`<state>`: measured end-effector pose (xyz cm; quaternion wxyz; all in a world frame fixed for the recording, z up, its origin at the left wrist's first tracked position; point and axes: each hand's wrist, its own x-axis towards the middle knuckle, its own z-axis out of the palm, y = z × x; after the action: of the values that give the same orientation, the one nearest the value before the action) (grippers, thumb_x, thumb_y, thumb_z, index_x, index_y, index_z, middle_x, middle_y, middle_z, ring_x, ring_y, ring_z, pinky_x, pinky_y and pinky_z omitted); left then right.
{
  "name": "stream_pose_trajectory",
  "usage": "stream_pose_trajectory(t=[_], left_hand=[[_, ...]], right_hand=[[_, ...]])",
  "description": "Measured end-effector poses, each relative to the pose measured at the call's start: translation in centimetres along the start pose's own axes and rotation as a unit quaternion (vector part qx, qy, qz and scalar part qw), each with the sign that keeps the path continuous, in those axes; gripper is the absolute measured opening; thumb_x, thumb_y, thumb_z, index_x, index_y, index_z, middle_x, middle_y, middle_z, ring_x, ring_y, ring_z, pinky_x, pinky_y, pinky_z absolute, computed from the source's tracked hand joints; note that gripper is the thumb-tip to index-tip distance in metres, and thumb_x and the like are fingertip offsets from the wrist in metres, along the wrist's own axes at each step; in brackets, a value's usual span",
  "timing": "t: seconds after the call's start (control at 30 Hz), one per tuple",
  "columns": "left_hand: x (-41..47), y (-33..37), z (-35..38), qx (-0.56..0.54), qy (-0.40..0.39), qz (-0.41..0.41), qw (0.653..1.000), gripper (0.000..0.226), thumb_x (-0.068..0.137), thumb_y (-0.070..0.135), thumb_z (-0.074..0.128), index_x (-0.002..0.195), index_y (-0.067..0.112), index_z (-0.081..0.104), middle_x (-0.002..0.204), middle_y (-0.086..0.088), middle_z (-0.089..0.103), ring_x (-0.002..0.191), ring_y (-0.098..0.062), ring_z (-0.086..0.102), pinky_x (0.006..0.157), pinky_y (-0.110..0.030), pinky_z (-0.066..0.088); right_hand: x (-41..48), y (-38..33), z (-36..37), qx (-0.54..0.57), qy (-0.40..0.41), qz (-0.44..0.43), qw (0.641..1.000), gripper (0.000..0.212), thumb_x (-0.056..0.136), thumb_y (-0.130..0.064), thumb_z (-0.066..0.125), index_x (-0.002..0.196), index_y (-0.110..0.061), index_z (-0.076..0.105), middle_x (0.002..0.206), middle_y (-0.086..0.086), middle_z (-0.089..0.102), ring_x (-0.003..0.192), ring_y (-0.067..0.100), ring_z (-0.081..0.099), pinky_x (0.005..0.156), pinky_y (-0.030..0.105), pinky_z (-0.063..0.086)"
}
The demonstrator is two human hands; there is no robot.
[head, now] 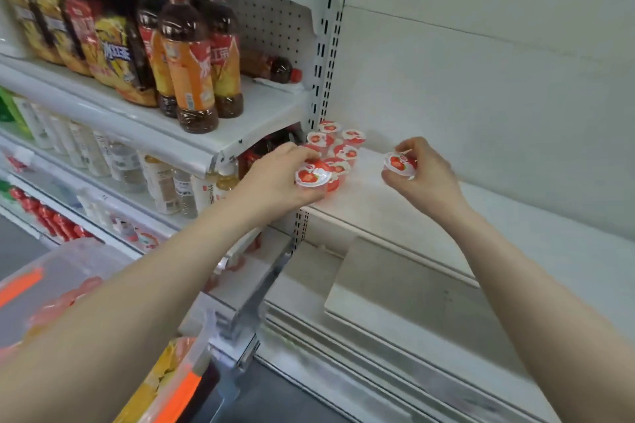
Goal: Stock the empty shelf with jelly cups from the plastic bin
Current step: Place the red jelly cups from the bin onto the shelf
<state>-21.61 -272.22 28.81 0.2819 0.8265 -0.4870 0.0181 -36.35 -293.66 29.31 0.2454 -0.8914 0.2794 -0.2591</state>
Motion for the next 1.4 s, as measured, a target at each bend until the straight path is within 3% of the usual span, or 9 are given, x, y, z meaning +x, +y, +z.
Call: stream_pose_trajectory(t=[0.23, 0.4, 0.87, 1.1, 1.27, 1.4], left_hand=[[5.9, 2.2, 2.2, 0.021, 0.027, -0.031, 0.999, 0.059, 0.079, 0.052, 0.069, 0.132, 0.031, 0.053, 0.127, 0.003, 0.054, 0.117, -0.016, 0.051, 0.100, -0.036, 0.042], [8.5, 2.3, 3.2, 0.026, 0.043, -0.059, 0.997, 0.056, 0.077, 0.048, 0.071, 0.127, 0.030, 0.056, 0.122, 0.003, 0.057, 0.113, -0.017, 0.054, 0.090, -0.029, 0.039], [11.9, 2.0, 4.9, 0.033, 0.051, -0.099, 0.993, 0.059, 0.080, 0.052, 0.067, 0.133, 0.031, 0.052, 0.125, 0.007, 0.056, 0.110, -0.011, 0.053, 0.084, -0.023, 0.036], [13.4, 2.6, 5.8, 0.052, 0.046, -0.076, 0.995, 0.059, 0.076, 0.056, 0.069, 0.128, 0.031, 0.057, 0.120, 0.010, 0.059, 0.108, -0.010, 0.054, 0.087, -0.026, 0.042], [14.8, 3.5, 7.4, 0.091, 0.028, -0.028, 0.995, 0.060, 0.075, 0.065, 0.062, 0.124, 0.031, 0.061, 0.113, 0.011, 0.063, 0.110, -0.016, 0.051, 0.087, -0.028, 0.041], [15.5, 4.4, 9.5, 0.131, 0.005, 0.005, 0.991, 0.057, 0.074, 0.063, 0.062, 0.119, 0.029, 0.063, 0.106, 0.008, 0.064, 0.104, -0.018, 0.047, 0.081, -0.027, 0.036]], right_hand=[[6.7, 6.0, 1.7, -0.034, -0.058, 0.013, 0.998, 0.034, 0.080, -0.027, 0.068, 0.110, -0.018, 0.053, 0.104, 0.003, 0.062, 0.094, 0.024, 0.057, 0.070, 0.028, 0.033], [10.3, 7.7, 3.4, -0.031, -0.093, 0.002, 0.995, 0.038, 0.079, -0.028, 0.072, 0.110, -0.018, 0.054, 0.104, 0.003, 0.063, 0.093, 0.023, 0.057, 0.070, 0.027, 0.035], [15.0, 8.7, 6.4, -0.029, -0.129, -0.045, 0.990, 0.038, 0.074, -0.032, 0.076, 0.105, -0.021, 0.058, 0.103, 0.004, 0.064, 0.095, 0.025, 0.060, 0.076, 0.030, 0.042], [15.4, 9.4, 6.1, -0.068, -0.147, -0.104, 0.981, 0.042, 0.076, -0.032, 0.076, 0.110, -0.018, 0.056, 0.105, 0.007, 0.059, 0.096, 0.028, 0.057, 0.074, 0.030, 0.039], [15.4, 10.2, 4.5, -0.113, -0.166, -0.179, 0.963, 0.051, 0.078, -0.040, 0.075, 0.123, -0.021, 0.058, 0.122, 0.004, 0.056, 0.109, 0.027, 0.054, 0.092, 0.038, 0.045], [15.2, 11.0, 3.1, -0.156, -0.135, -0.208, 0.956, 0.050, 0.088, -0.040, 0.063, 0.133, -0.021, 0.054, 0.130, 0.005, 0.055, 0.114, 0.030, 0.052, 0.095, 0.041, 0.042]])
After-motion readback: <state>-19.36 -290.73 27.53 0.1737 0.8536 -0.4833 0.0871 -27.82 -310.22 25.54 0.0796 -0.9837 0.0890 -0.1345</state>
